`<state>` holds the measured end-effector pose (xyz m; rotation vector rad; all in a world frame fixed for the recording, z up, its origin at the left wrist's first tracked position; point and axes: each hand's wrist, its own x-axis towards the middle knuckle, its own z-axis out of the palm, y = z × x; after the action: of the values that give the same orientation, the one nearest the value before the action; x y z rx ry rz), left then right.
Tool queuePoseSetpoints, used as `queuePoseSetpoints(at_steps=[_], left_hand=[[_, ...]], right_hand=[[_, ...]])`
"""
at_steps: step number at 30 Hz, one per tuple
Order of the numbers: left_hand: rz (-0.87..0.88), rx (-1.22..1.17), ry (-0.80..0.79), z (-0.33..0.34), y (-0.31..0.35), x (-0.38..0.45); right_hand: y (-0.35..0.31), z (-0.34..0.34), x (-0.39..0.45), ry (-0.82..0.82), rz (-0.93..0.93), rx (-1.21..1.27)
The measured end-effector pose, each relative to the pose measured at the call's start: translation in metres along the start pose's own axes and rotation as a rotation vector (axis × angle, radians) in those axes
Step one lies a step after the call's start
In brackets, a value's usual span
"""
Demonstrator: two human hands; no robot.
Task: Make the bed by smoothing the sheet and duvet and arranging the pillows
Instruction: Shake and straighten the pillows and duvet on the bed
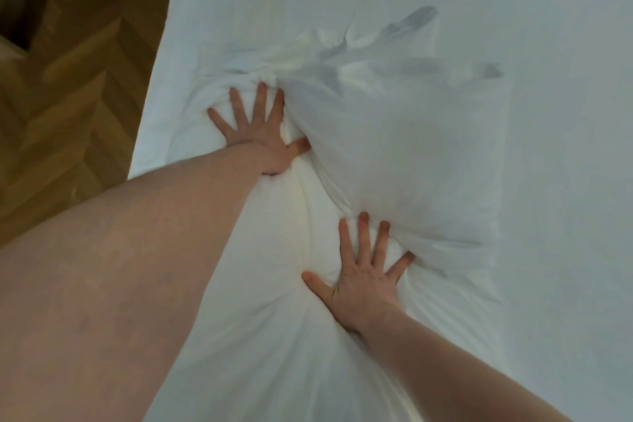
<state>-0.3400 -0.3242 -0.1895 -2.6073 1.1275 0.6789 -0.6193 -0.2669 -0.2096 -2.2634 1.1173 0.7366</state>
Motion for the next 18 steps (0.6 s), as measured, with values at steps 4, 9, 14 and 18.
queuePoseSetpoints(at_steps=[4,9,14,18], left_hand=[[0.008,-0.098,-0.071,-0.040,0.005,-0.009],[0.278,-0.481,0.291,-0.114,0.052,-0.024],[0.333,-0.186,-0.072,-0.118,0.085,-0.029],[0.405,0.098,-0.032,-0.118,0.089,-0.045]], right_hand=[[0.000,-0.003,-0.002,-0.019,-0.002,-0.007],[0.002,-0.002,-0.003,-0.016,-0.010,-0.005],[0.008,-0.001,-0.006,-0.014,-0.031,0.016],[0.013,-0.002,-0.013,-0.026,-0.072,0.045]])
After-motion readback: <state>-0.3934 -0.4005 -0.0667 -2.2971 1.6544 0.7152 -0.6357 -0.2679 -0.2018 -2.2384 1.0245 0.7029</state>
